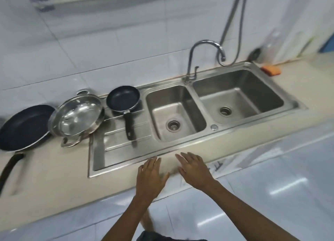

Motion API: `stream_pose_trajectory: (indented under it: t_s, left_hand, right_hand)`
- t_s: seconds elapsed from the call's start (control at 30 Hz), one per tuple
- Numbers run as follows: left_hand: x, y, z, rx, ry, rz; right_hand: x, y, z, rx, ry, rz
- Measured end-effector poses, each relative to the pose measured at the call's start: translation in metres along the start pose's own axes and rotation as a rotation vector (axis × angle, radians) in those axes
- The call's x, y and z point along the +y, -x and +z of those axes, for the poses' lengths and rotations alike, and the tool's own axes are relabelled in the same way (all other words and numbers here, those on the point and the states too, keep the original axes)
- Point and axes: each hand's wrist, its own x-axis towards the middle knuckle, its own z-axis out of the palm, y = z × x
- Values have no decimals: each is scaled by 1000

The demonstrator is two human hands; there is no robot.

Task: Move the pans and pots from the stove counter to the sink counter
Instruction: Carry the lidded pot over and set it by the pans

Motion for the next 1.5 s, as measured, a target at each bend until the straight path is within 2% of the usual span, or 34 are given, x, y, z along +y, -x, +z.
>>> stream_pose_trajectory:
  t_s: [0.13,0.4,0.57,0.77,1.17,1.37,1.5]
  left_hand:
    - [94,-12,25,-51,-65,242]
    - [285,-74,63,-140,-107,614]
    - [403,-119,78,-161,-73,815]
    - [540,-178,128,-208,-37,972]
    - [815,-260,228,-341,-114,1291]
    - [942,-313,286,-345,-132,1310]
    - [1029,-360,312,-342,-141,1231]
  right_hand:
    - [71,69,-24,33,131,143]
    - [214,192,-98,64,135,609]
    - [298,237,-136,116,155,803]
    - [413,269,-164,149,173,962]
    - [627,335,-209,202,87,1289]
    - [771,355,-223,213,53,1316]
    - [883,357,-250,180,-14,1273]
